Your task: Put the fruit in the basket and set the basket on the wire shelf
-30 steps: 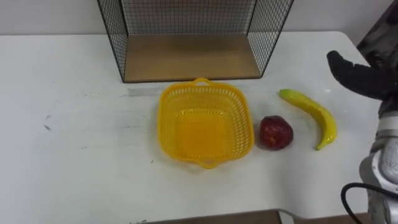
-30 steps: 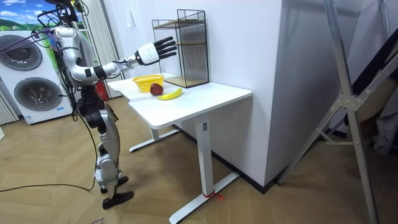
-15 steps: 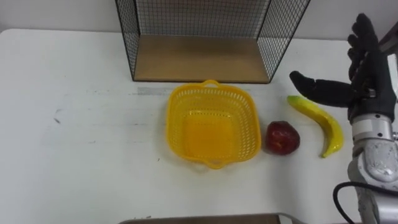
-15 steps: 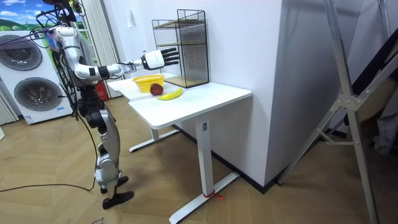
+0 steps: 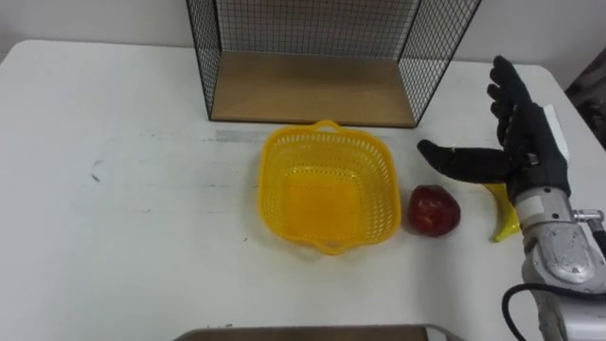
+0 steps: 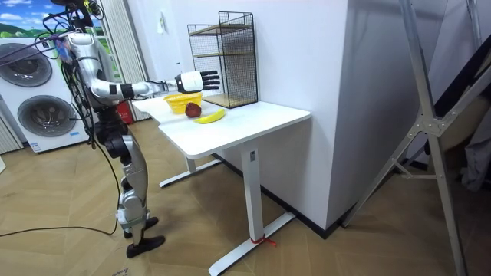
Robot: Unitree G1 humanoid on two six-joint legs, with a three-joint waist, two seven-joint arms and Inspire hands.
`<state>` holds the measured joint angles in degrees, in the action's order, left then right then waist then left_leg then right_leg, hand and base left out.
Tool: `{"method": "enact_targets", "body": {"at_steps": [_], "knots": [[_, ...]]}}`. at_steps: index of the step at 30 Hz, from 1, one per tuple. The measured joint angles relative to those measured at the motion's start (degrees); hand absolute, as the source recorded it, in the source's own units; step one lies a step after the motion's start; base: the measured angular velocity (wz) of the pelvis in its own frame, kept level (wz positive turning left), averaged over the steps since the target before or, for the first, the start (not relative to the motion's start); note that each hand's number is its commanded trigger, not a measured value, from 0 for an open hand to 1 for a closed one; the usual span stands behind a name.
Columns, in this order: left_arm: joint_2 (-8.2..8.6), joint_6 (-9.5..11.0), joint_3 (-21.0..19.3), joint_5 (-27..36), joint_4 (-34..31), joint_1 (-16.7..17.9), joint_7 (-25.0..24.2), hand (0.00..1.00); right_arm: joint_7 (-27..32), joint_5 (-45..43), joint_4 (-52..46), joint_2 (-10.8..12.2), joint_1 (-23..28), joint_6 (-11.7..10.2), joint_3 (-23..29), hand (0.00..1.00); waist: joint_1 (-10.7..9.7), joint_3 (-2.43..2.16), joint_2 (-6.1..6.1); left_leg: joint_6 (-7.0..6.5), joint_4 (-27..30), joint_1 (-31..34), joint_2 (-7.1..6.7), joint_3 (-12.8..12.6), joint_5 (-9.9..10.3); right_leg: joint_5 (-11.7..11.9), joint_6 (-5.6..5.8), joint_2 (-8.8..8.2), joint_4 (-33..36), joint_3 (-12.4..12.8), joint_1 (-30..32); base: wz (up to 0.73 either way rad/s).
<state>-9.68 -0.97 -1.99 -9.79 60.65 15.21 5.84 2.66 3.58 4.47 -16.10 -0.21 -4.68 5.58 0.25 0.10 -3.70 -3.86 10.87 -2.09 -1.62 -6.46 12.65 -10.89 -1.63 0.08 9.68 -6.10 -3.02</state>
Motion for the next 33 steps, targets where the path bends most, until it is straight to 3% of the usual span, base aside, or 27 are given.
{"method": "enact_targets", "body": {"at_steps": [3, 6, 19, 33], "knots": [[-0.01, 0.0, 0.0, 0.0, 0.0, 0.0, 0.0, 0.0, -0.4, -1.6, 2.5, 0.0, 0.8, 0.1, 0.0, 0.0, 0.1, -0.23, 0.4, 0.0, 0.0, -0.1, -0.01, 0.0, 0.0, 0.0, 0.02, 0.0, 0.0, 0.2, -0.1, 0.0], [-0.04, 0.0, 0.0, 0.0, 0.0, 0.1, 0.0, 0.0, -0.9, -2.4, 3.8, 0.0, 1.8, 0.5, -0.3, 0.0, 0.1, -0.15, 0.77, -0.01, 0.0, -0.1, -0.01, 0.0, 0.0, 0.1, -0.03, 0.05, 0.0, 0.4, -0.1, 0.0], [-0.05, -0.3, 0.0, 0.0, 0.1, 0.1, -0.3, 0.0, -2.9, -3.6, 4.2, 0.0, 2.0, 0.5, -0.7, 0.0, 0.0, -0.03, 0.58, -0.01, 0.4, 0.0, 0.02, 0.4, 0.0, 0.3, -0.08, 0.03, 0.0, -0.1, -0.4, 0.01], [-0.06, -1.3, 1.1, 0.0, -0.1, 0.0, -1.8, 0.0, -5.4, -3.7, 5.0, 0.1, 2.0, 1.0, -5.3, 0.0, 0.1, 0.02, 0.57, -0.01, 0.5, 0.4, 0.04, 0.5, 0.0, 0.3, -0.11, 0.02, 0.0, -0.5, -0.1, 0.0]]}}
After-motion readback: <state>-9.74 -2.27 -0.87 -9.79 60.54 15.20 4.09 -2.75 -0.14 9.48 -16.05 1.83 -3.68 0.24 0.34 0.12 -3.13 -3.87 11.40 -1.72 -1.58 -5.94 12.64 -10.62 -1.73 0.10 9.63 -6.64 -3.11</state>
